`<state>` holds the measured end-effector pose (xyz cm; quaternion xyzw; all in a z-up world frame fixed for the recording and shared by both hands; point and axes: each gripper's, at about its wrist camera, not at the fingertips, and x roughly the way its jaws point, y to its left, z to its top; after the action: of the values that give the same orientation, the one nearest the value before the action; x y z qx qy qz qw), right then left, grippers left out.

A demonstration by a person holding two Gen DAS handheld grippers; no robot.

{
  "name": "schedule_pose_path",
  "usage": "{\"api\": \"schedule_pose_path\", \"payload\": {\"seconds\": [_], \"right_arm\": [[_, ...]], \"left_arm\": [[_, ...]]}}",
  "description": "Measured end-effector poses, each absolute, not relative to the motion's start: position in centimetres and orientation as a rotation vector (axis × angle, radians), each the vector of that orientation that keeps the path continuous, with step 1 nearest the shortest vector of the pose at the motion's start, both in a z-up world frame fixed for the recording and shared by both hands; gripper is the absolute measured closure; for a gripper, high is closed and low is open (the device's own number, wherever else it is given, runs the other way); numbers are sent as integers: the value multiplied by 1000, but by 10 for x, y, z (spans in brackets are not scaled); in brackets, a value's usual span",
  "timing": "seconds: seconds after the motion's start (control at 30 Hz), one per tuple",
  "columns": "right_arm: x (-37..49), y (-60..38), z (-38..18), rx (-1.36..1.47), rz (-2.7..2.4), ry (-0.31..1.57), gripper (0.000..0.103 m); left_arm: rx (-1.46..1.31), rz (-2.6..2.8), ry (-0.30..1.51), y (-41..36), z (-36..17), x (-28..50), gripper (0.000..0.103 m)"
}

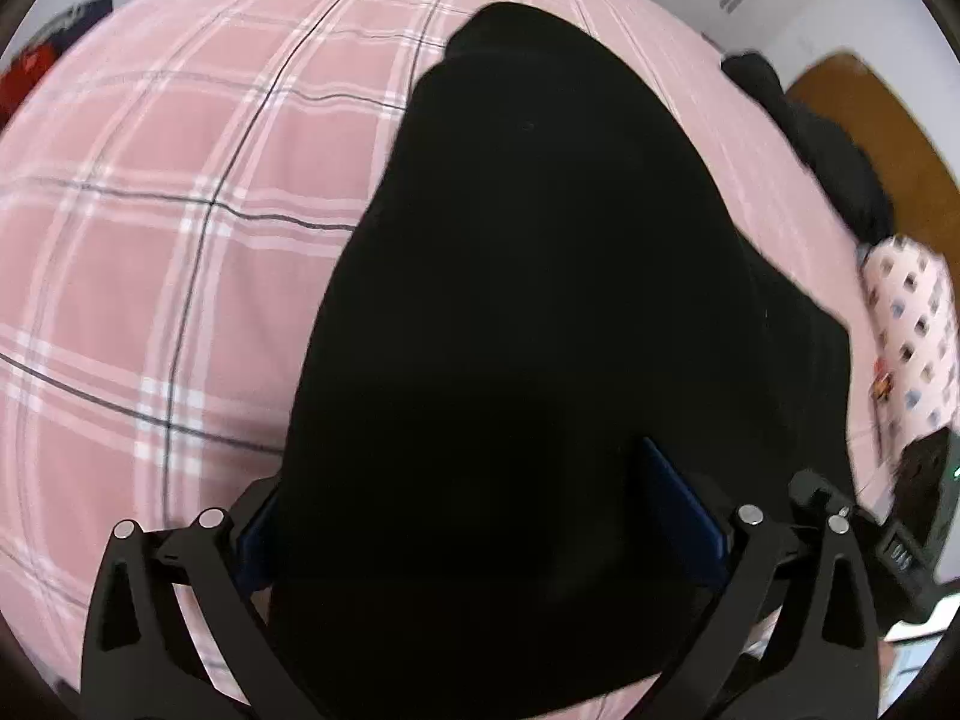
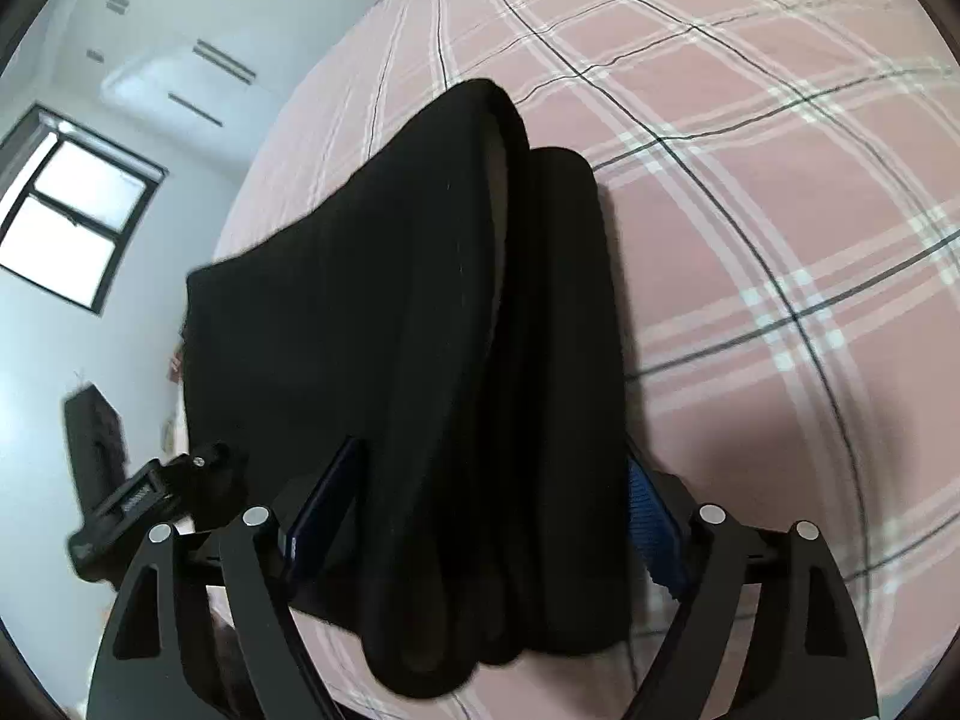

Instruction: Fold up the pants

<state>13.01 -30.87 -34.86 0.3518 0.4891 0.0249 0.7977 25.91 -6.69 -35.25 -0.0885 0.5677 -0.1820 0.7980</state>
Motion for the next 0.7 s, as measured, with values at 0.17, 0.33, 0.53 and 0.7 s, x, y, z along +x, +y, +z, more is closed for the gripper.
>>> {"api": "schedule_pose_path", "payload": {"seconds": [0.17,0.33,0.53,0.7], "right_arm": [[130,-303,-340,778,101,1020,60],[118,-280,-288,714,151,974,65],[93,-254,-294,621,185,1080,58],[76,-272,-333,751,91,1116,36]], "left_arm": [[-194,-414,1229,-61,-342,255,35],[-240,-445,1216,-35,-305,234,64],[-112,-354,1264,-17,-306,192,56],[76,-243,1216,-34,-327,179,25]]}}
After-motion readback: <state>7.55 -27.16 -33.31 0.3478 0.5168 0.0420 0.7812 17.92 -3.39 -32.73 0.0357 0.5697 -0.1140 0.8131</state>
